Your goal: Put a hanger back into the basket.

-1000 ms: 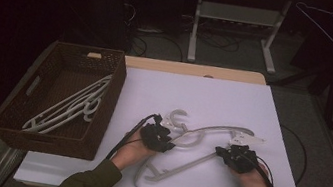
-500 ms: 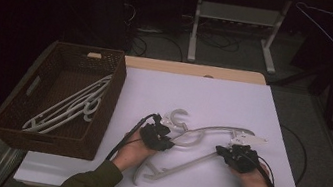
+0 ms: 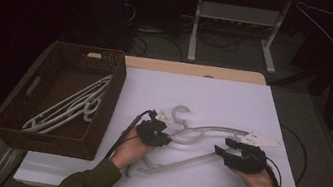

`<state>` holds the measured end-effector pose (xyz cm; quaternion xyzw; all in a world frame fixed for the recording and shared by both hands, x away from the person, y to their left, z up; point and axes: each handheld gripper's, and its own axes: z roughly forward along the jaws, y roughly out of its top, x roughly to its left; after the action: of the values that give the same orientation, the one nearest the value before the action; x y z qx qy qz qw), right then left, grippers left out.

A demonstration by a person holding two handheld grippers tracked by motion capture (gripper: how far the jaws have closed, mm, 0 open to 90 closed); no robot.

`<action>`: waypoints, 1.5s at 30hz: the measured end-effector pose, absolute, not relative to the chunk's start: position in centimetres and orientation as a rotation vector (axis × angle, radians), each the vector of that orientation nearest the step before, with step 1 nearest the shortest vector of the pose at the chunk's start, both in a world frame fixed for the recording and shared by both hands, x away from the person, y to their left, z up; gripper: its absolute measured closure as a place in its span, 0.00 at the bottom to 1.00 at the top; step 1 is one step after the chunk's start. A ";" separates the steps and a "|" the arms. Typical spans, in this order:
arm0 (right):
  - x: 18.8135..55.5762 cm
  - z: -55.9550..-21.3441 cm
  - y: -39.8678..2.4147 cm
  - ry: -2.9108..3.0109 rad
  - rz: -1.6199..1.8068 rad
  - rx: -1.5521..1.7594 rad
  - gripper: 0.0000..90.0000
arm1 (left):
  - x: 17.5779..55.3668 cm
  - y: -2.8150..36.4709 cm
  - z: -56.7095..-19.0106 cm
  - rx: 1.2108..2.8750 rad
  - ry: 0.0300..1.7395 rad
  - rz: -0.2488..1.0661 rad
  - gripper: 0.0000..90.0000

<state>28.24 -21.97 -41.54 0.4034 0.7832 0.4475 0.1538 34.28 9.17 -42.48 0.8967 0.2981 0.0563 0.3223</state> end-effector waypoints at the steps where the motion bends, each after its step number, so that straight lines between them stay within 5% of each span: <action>1: 28.0 -41.4 -22.2 2.235 1.289 1.159 0.38 | 34.3 9.3 -42.2 2.350 0.784 0.145 0.90; 8: 25.9 -40.4 -23.6 2.155 1.345 1.167 0.20 | 34.7 10.3 -39.7 2.309 0.820 0.162 0.90; 29: 24.7 -41.2 -24.7 2.148 1.343 1.153 0.16 | 35.7 16.1 -29.9 2.220 0.878 0.297 0.91; 45: 24.7 -41.2 -24.7 2.142 1.350 1.139 0.15 | 35.9 22.1 -28.0 2.160 0.949 0.343 0.91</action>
<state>24.74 -24.70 -41.24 0.4033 0.7587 0.4782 0.1817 35.88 22.09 -27.97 0.8419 0.3698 0.1335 0.3696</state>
